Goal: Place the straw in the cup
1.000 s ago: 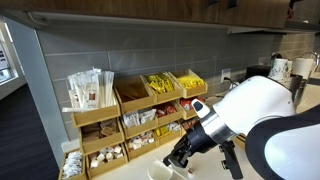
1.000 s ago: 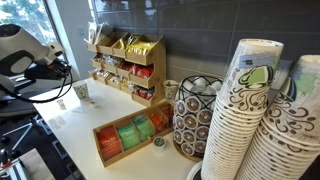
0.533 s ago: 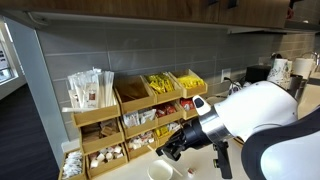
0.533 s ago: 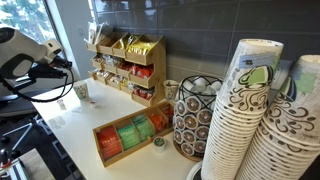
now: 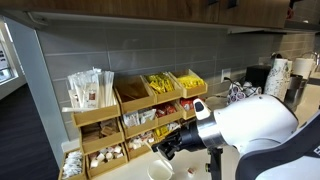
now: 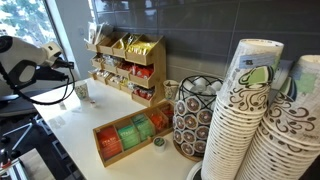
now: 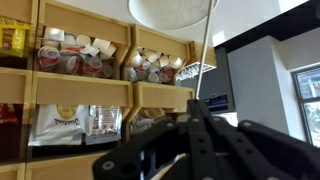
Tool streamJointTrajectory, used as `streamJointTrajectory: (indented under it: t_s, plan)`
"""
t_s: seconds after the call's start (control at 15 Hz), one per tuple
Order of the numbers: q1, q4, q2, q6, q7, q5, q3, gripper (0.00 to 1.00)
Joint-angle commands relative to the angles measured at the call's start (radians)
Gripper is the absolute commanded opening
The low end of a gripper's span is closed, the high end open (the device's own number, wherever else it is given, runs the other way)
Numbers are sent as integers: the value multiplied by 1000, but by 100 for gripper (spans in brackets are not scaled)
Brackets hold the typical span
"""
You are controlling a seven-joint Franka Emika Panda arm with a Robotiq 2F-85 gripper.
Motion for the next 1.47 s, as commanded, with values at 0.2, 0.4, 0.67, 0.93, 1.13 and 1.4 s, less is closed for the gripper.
streamJointTrajectory:
  t_s: [0.2,0.4,0.67,0.93,1.13,1.4]
  plan:
    - [27,18,160,156,171,-109,-77,0]
    - [-189,28,216,193,266,-178,118,0]
    - [-389,47,262,218,307,-213,312,0]
    - [-555,56,298,205,305,-223,468,0]
    - [-641,64,314,197,294,-219,551,26]
    - [-723,58,295,180,282,-210,630,48]
